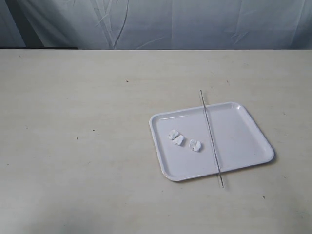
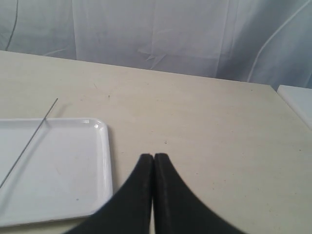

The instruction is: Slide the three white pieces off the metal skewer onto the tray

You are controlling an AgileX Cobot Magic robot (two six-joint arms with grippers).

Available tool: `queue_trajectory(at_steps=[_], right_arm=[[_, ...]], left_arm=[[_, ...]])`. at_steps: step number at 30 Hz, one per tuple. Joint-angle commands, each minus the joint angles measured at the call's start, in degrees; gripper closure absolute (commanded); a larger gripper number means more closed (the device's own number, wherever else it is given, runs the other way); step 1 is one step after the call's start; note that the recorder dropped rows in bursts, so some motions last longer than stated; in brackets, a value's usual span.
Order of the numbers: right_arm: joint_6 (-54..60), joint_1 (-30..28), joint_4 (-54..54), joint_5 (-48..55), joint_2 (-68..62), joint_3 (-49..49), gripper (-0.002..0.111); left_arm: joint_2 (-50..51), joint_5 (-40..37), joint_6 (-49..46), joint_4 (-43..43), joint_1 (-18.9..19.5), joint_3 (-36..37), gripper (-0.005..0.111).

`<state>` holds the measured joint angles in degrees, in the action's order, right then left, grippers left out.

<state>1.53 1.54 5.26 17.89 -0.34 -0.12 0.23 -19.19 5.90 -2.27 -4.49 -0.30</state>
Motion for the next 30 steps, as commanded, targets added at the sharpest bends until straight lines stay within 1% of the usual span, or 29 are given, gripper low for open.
queue_trajectory(at_steps=[1, 11, 18, 26, 30], right_arm=[[-0.2, -0.4, 0.3, -0.4, 0.3, 0.1, 0.109], [-0.2, -0.4, -1.3, -0.3, 0.3, 0.1, 0.109], [-0.2, -0.4, -1.9, 0.5, 0.3, 0.1, 0.109], [-7.8, -0.4, -2.5, 2.8, 0.3, 0.1, 0.109], [-7.9, -0.7, -2.8, 2.8, 0.3, 0.1, 0.109]], left_arm=[[-0.2, 0.7, -3.6, 1.6, 0.4, 0.3, 0.092], [-0.2, 0.7, -3.6, 0.1, 0.4, 0.3, 0.092], [-0.2, 0.4, -3.5, 1.4, 0.4, 0.3, 0.092], [-0.2, 0.4, -3.5, 0.7, 0.4, 0.3, 0.092], [-0.2, 0.4, -3.5, 0.7, 0.4, 0.3, 0.092]])
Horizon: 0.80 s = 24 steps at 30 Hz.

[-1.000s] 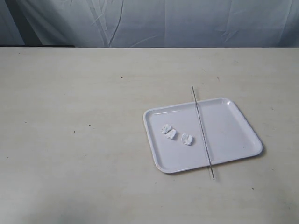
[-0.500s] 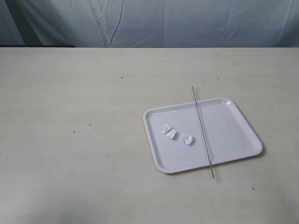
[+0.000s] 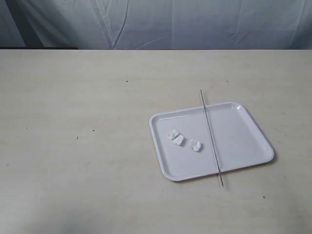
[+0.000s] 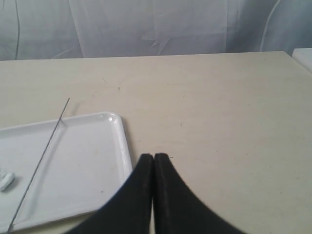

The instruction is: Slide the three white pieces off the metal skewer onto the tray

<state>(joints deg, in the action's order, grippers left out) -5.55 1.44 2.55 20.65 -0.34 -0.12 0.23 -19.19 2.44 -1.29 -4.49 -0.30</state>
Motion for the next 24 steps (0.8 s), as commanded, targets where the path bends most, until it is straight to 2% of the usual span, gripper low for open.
queue_trajectory(at_steps=[1, 13, 24], right_arm=[[-0.8, -1.0, -0.1, 0.0, 0.3, 0.1, 0.109], [-0.6, -2.3, -0.2, 0.1, 0.3, 0.1, 0.109], [-0.5, -1.4, 1.3, -0.2, 0.3, 0.1, 0.109]], left_arm=[[-0.2, 0.4, 0.0, -0.3, 0.4, 0.3, 0.092], [-0.2, 0.8, 0.0, -1.4, 0.8, 0.3, 0.092], [-0.2, 0.8, 0.0, -0.7, 7.5, 0.3, 0.092]])
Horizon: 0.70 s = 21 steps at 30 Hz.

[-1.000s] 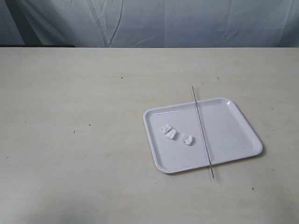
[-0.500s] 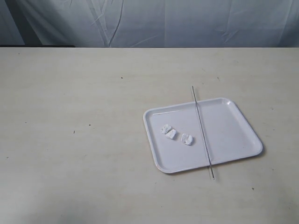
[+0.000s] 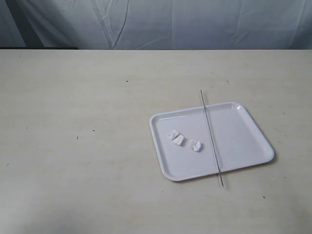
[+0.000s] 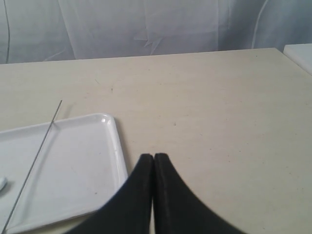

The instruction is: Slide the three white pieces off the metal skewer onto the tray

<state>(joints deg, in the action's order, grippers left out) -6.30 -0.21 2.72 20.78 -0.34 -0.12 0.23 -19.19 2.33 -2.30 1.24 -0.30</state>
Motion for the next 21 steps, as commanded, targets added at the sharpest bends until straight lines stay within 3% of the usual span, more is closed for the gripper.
queue_trajectory(at_steps=[1, 6, 21], right_arm=[[0.3, 0.3, 1.4, -0.4, 0.3, 0.1, 0.109], [0.3, 0.2, 6.2, -0.4, 0.3, 0.1, 0.109], [0.1, 0.2, 4.8, -0.5, 0.3, 0.1, 0.109]], left_arm=[[-0.2, 0.8, 0.1, 0.3, 1.9, 0.3, 0.092], [-0.2, 0.8, 0.1, 0.3, 2.3, 0.3, 0.092], [-0.2, 0.8, 0.1, 0.2, 2.3, 0.3, 0.092]])
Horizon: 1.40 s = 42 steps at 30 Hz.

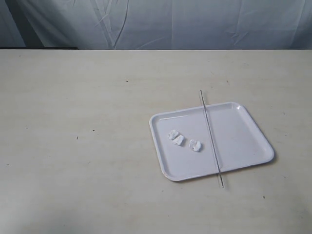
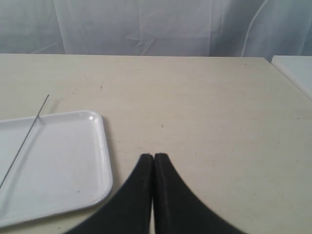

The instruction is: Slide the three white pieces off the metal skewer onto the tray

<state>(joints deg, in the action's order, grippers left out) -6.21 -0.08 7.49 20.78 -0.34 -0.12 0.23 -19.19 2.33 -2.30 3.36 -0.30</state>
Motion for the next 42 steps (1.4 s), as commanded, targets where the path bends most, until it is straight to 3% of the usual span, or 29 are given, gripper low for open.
queue_trajectory(at_steps=[1, 42], right_arm=[[0.0, 0.1, 0.0, -0.5, 0.3, 0.1, 0.109], [0.0, 0.1, 0.0, -0.5, 0.3, 0.1, 0.109]], left_arm=[[-0.2, 0.8, 0.1, 0.2, 0.2, 0.3, 0.092], [-0.2, 0.8, 0.1, -0.7, 0.2, 0.3, 0.092]])
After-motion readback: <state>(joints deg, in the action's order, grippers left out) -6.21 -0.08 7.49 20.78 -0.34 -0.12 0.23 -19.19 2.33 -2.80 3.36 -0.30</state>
